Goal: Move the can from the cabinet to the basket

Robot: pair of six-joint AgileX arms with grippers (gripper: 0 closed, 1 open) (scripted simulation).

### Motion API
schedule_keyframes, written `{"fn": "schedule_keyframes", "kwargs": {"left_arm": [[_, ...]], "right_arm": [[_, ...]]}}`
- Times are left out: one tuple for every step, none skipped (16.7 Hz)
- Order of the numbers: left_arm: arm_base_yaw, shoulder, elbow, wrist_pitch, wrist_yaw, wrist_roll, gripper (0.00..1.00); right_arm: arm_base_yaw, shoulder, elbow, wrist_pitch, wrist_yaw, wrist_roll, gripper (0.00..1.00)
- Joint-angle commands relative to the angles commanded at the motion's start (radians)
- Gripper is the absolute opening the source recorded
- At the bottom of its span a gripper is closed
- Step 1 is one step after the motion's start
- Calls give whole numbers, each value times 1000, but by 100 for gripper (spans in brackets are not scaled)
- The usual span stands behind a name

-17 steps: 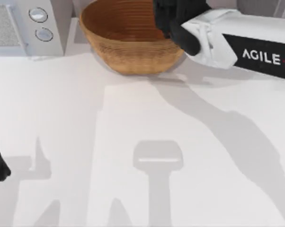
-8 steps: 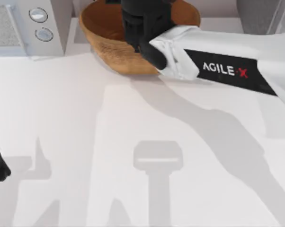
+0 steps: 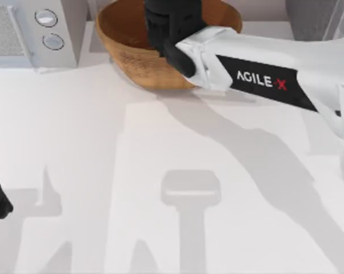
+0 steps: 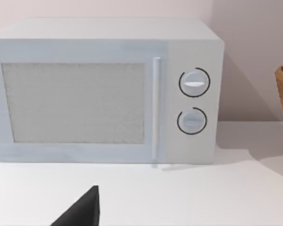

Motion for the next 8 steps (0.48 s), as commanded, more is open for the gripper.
{"fn": "schedule_keyframes", "kwargs": {"left_arm": [[0, 0, 0, 0, 0, 0, 100], [0, 0, 0, 0, 0, 0, 100], [0, 0, 0, 0, 0, 0, 100], [0, 0, 0, 0, 0, 0, 100], [0, 0, 0, 0, 0, 0, 100], [0, 0, 0, 0, 0, 0, 100], [0, 0, 0, 0, 0, 0, 100], [0, 0, 0, 0, 0, 0, 100]], "right_arm": [[-1, 1, 1, 0, -1, 0, 0], [-1, 1, 1, 0, -1, 0, 0], [-1, 1, 1, 0, -1, 0, 0], [-1, 1, 1, 0, -1, 0, 8], [-1, 1, 1, 0, -1, 0, 15], [-1, 1, 1, 0, -1, 0, 23], [-1, 1, 1, 0, -1, 0, 30], [-1, 1, 1, 0, -1, 0, 38]]}}
